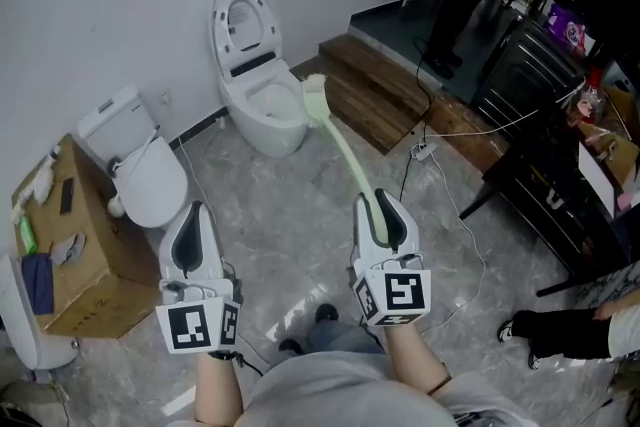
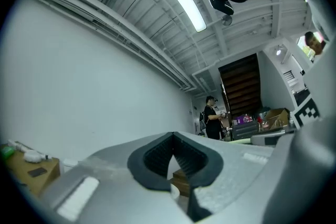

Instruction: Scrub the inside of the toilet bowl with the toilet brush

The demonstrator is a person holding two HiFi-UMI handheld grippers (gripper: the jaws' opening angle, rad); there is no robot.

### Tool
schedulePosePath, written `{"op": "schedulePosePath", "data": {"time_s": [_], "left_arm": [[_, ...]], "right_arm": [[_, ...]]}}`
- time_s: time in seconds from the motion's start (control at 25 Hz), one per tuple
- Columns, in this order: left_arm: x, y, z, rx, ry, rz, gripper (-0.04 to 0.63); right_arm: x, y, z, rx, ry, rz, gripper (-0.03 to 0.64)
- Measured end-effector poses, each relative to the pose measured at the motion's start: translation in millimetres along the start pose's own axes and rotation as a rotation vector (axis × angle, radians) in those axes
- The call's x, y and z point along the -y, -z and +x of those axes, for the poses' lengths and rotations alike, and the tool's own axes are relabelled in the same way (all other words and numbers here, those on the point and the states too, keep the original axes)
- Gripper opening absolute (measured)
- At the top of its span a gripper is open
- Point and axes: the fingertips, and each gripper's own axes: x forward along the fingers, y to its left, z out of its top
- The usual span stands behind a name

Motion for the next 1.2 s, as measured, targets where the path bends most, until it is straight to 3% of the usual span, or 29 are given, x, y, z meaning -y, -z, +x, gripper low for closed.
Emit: {"op": "schedulePosePath", "data": {"time_s": [0.56,1.2], "left_arm": [[45,27,83,-0.007,-0.036,0.026,0.003],[38,59,176,-0.018,-0.028,0.016,0.003]], "right_arm": [[61,32,68,-0.046,-0.121,-0.015,0.107],[105,32,154,0.016,-0.073,0.050,0.107]]}}
